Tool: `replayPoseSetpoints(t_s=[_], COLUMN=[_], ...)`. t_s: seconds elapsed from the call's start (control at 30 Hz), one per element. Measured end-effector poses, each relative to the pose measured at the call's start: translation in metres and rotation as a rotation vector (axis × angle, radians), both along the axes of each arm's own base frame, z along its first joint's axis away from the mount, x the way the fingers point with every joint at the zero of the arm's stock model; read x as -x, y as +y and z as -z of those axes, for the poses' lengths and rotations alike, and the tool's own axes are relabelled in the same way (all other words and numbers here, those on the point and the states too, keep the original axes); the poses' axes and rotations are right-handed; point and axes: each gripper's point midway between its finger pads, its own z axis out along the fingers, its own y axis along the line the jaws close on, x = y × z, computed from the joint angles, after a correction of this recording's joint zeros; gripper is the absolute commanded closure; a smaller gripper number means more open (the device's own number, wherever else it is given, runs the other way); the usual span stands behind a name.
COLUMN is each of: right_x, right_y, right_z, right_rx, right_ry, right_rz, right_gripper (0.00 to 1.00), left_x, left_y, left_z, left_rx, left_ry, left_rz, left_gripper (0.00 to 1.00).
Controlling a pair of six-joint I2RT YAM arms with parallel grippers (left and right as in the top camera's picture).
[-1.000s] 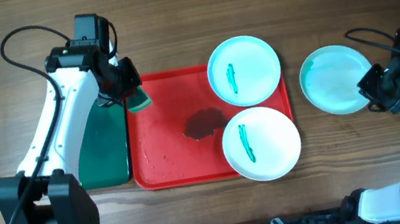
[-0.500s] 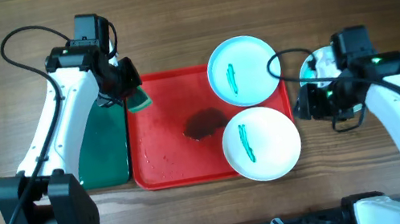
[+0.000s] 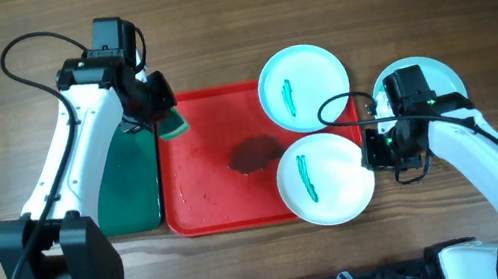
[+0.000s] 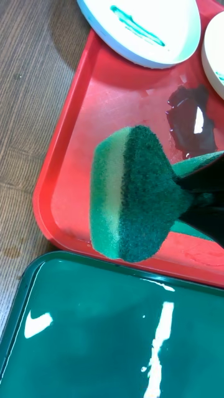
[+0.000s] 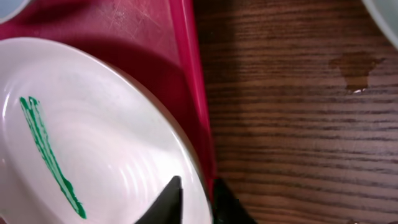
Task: Clean dirty plates on tray and stack at the side
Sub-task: 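Grip the lower-right plate rim with right gripper and pull it left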
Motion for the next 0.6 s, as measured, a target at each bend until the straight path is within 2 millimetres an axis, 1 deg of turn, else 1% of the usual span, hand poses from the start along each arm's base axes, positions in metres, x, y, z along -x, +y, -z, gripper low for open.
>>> replayPoseSetpoints(t_s=[0.03, 0.2, 0.27, 0.3, 0.4, 0.43, 0.47, 0.57, 0.6], right_x=[0.000, 0.007, 0.010, 0.011, 0.020, 0.022, 0.019, -0.007, -0.018], right_y=[0.000, 0.002, 0.005, 0.010, 0.037, 0.051, 0.065, 0.113, 0.137], right_z=[0.000, 0.000, 0.000, 0.000, -0.001, -0.004, -0.008, -0.029, -0.039], right_rx=[0.000, -0.010, -0.015, -0.015, -0.018, -0.024, -0.035, -0.098, -0.140], right_ry=[0.001, 0.027, 0.035, 0.037, 0.043, 0.033, 0.011, -0.128, -0.191], right_rz=[-0.001, -0.005, -0.017, -0.036, -0.117, -0.154, -0.176, -0.210, -0.213], right_gripper=[0.96, 0.96, 0.96, 0.96, 0.95, 0.96, 0.96, 0.96, 0.96], left_x=[0.000, 0.000, 0.000, 0.000, 0.000, 0.000, 0.000, 0.000, 0.000], left_y=[0.000, 0.000, 0.000, 0.000, 0.000, 0.000, 0.000, 0.000, 0.000], left_z=[0.000, 0.000, 0.000, 0.000, 0.000, 0.000, 0.000, 0.000, 0.000], left_rx=[0.000, 0.000, 0.000, 0.000, 0.000, 0.000, 0.000, 0.000, 0.000], left_ry=[0.000, 0.000, 0.000, 0.000, 0.000, 0.000, 0.000, 0.000, 0.000], left_rz=[0.000, 0.000, 0.000, 0.000, 0.000, 0.000, 0.000, 0.000, 0.000], left_gripper=[0.96, 0.96, 0.96, 0.96, 0.96, 0.96, 0.96, 0.96, 0.96])
